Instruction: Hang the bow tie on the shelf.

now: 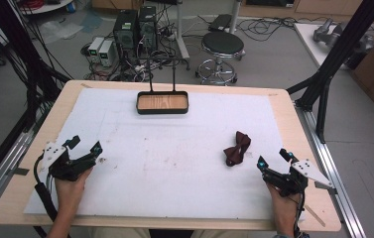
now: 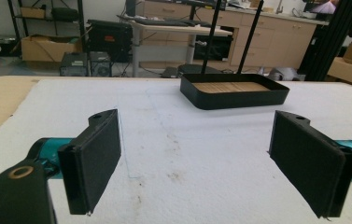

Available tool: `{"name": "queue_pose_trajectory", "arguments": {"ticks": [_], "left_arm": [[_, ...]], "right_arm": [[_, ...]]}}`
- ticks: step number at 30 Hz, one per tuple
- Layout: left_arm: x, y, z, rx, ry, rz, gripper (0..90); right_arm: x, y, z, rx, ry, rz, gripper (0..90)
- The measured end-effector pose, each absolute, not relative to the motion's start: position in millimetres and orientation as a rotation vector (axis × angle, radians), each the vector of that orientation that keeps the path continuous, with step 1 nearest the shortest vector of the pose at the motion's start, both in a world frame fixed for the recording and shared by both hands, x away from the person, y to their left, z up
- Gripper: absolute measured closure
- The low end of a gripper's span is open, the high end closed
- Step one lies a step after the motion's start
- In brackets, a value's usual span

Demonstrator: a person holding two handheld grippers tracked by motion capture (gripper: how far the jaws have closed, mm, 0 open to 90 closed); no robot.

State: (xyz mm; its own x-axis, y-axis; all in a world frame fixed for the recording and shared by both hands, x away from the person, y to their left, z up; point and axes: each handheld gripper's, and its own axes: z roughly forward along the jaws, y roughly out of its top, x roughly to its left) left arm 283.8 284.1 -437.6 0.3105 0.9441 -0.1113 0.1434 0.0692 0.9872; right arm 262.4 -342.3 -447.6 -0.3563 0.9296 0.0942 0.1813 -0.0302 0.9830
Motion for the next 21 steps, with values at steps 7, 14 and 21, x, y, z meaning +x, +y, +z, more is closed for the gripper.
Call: {"name": "queue_pose_trajectory", "arguments": {"ticks": [7,14,21], "left_arm": [[284.0,283.7,-437.8,1.373,1.095,0.837,17.2],[282.5,283.1,-437.8,1.374,1.090,0.841,17.2],[283.9,282.7,-438.0,1.376,1.092,0.841,17.3]], "right_arm": [[262.5,-342.6,-447.6,1.195,1.580,1.437,11.3],[262.8,-341.9,-447.7,1.199,1.587,1.432,11.3],[262.0,-342.8,-447.5,1.201,1.571,1.456,11.3]]}}
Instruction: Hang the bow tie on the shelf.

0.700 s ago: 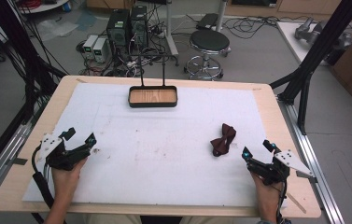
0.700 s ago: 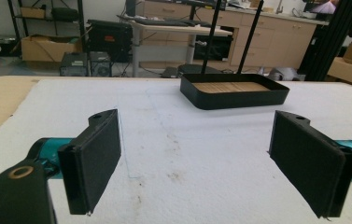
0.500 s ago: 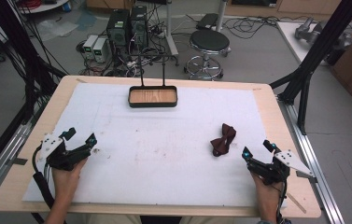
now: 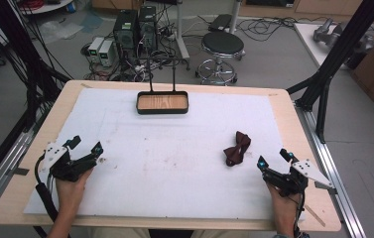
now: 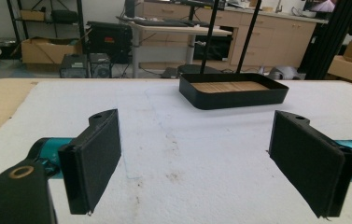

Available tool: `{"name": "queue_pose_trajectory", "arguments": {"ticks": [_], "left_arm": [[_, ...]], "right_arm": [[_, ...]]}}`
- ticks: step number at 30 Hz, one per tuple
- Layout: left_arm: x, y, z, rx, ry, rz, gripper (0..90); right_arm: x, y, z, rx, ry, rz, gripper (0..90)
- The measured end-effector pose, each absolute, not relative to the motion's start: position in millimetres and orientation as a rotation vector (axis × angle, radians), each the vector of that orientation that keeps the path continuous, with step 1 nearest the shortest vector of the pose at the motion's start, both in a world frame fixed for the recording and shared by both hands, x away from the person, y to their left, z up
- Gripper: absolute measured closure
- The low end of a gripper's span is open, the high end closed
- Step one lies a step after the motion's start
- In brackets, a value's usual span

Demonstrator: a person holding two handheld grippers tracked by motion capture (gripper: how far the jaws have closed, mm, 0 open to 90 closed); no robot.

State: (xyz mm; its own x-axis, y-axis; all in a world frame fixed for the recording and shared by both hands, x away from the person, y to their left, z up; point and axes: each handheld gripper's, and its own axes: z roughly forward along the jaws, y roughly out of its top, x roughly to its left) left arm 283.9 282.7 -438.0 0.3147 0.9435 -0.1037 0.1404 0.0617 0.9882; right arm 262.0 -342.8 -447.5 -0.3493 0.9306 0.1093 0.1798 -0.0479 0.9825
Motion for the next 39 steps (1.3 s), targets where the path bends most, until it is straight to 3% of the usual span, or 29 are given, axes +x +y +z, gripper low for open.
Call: {"name": "queue_pose_trajectory", "arguments": {"ticks": [27,39], "left_arm": [[284.6,282.9,-438.1,1.376,1.099,0.833,17.3],[285.9,282.5,-438.3,1.373,1.098,0.828,17.3]], "right_arm": [[264.5,-335.5,-445.7,1.228,1.546,1.416,11.3],[289.7,-286.6,-429.9,1.272,1.522,1.302,15.3]]}}
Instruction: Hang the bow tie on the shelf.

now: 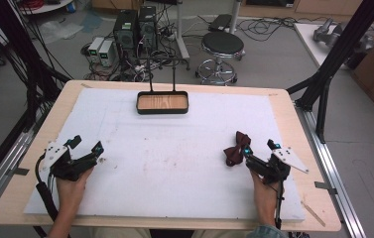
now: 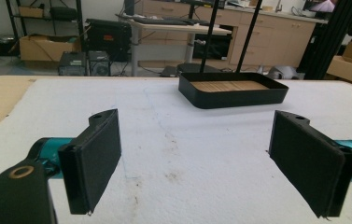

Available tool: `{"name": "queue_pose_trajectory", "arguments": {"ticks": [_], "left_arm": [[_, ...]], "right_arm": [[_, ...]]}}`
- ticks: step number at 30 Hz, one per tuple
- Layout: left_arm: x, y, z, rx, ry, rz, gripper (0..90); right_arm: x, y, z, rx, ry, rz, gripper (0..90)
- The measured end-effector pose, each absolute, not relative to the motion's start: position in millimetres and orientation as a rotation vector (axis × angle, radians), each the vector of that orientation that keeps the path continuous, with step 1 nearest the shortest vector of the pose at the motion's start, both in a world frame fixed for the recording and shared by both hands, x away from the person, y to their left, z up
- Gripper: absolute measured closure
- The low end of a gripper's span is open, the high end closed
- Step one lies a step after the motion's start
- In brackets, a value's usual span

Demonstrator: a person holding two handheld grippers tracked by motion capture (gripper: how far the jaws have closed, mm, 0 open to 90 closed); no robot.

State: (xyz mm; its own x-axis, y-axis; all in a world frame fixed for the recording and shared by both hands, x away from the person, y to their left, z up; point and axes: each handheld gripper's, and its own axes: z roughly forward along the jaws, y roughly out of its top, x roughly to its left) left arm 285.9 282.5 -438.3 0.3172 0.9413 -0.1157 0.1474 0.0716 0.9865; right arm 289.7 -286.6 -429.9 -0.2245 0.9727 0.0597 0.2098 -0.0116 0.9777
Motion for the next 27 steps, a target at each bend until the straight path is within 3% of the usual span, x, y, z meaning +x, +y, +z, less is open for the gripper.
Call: {"name": "queue_pose_trajectory", "arguments": {"ticks": [16,27], "left_arm": [[286.5,282.2,-438.5,1.369,1.094,0.810,17.3],[287.0,281.7,-438.5,1.371,1.092,0.808,17.3]], "right_arm": [[331.2,-245.9,-445.4,1.446,1.672,1.012,28.7],[337.7,-234.1,-448.3,1.440,1.753,0.887,54.9]]}}
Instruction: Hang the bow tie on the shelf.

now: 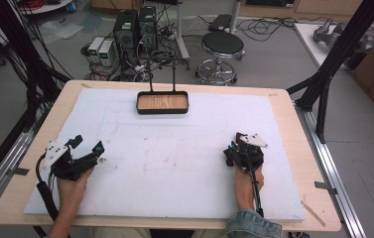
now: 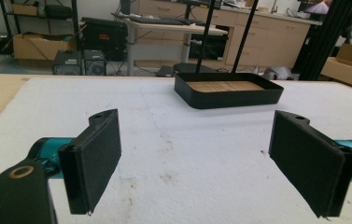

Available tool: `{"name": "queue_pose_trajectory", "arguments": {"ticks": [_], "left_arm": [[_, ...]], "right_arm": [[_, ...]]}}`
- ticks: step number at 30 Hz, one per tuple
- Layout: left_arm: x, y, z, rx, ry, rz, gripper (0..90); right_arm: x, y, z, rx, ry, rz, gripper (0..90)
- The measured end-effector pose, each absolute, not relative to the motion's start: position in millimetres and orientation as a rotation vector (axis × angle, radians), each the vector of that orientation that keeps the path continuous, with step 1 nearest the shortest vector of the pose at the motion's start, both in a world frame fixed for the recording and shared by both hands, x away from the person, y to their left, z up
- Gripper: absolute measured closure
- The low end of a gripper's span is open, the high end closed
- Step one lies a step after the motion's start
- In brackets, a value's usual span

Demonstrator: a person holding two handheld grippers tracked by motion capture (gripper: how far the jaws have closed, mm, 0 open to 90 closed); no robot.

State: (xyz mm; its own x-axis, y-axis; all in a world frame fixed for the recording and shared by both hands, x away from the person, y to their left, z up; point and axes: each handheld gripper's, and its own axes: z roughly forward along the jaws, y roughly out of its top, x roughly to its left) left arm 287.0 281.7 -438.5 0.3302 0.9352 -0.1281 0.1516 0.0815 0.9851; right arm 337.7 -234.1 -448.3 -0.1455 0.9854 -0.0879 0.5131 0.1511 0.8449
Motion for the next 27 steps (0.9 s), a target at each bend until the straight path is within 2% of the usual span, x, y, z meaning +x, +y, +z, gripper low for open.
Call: {"name": "queue_pose_trajectory", "arguments": {"ticks": [12,21,27], "left_arm": [[287.0,282.2,-438.6,1.370,1.095,0.804,17.3],[287.2,282.6,-438.7,1.367,1.097,0.803,17.3],[287.6,282.5,-438.7,1.370,1.094,0.803,17.4]], "right_arm": [[342.1,-237.7,-449.4,1.507,1.767,0.881,74.0],[339.9,-242.2,-446.6,1.499,1.758,0.945,78.0],[333.5,-238.8,-432.2,1.393,1.730,1.074,78.5]]}}
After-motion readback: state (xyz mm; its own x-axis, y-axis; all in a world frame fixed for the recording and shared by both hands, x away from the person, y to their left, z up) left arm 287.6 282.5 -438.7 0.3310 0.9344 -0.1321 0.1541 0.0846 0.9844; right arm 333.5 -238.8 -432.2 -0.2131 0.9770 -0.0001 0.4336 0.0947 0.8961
